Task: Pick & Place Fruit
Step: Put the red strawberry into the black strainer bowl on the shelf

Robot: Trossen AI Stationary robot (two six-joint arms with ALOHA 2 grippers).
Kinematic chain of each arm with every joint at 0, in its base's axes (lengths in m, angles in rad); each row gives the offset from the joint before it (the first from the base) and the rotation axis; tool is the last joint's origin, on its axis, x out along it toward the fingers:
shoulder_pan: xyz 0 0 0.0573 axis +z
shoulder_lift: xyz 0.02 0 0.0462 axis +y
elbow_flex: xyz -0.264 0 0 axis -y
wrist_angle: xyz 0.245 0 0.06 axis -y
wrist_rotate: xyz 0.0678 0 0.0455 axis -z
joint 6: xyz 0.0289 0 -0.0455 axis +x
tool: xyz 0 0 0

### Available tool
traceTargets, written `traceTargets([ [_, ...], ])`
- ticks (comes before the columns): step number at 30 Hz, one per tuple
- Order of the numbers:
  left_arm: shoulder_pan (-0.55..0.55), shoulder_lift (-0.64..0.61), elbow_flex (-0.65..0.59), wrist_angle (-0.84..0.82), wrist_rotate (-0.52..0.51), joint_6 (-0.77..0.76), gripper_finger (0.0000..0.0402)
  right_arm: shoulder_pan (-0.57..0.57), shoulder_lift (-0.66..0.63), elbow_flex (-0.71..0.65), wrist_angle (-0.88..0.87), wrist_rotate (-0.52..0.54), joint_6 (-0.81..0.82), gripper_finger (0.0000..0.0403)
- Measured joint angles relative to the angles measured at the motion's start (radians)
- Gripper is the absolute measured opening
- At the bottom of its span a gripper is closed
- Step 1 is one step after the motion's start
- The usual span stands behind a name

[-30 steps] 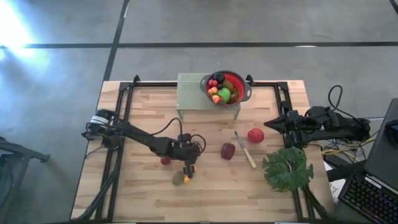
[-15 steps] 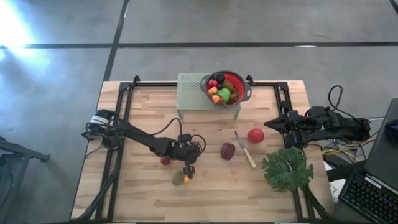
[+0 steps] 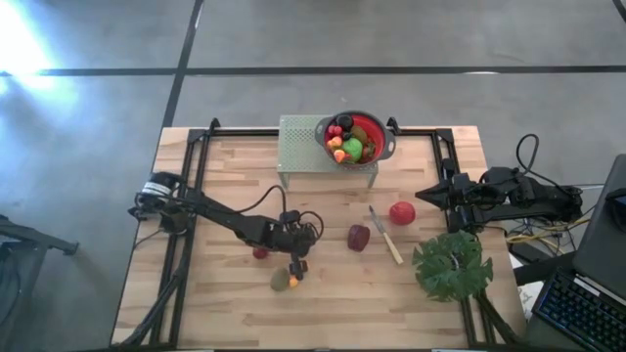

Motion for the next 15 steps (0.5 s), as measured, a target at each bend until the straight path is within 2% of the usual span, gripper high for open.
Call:
traceTargets([
  [10,0.001,-0.048,0.029,0.002,0.025,-0.026,0.0006,0.000,0.000,0.000,0.000,0.000,0.000,0.0008],
  [15,-0.005,-0.074,0.032,0.032,0.022,0.013,0.0007,0.000,0.000,0.000,0.000,0.000,0.000,0.0008],
])
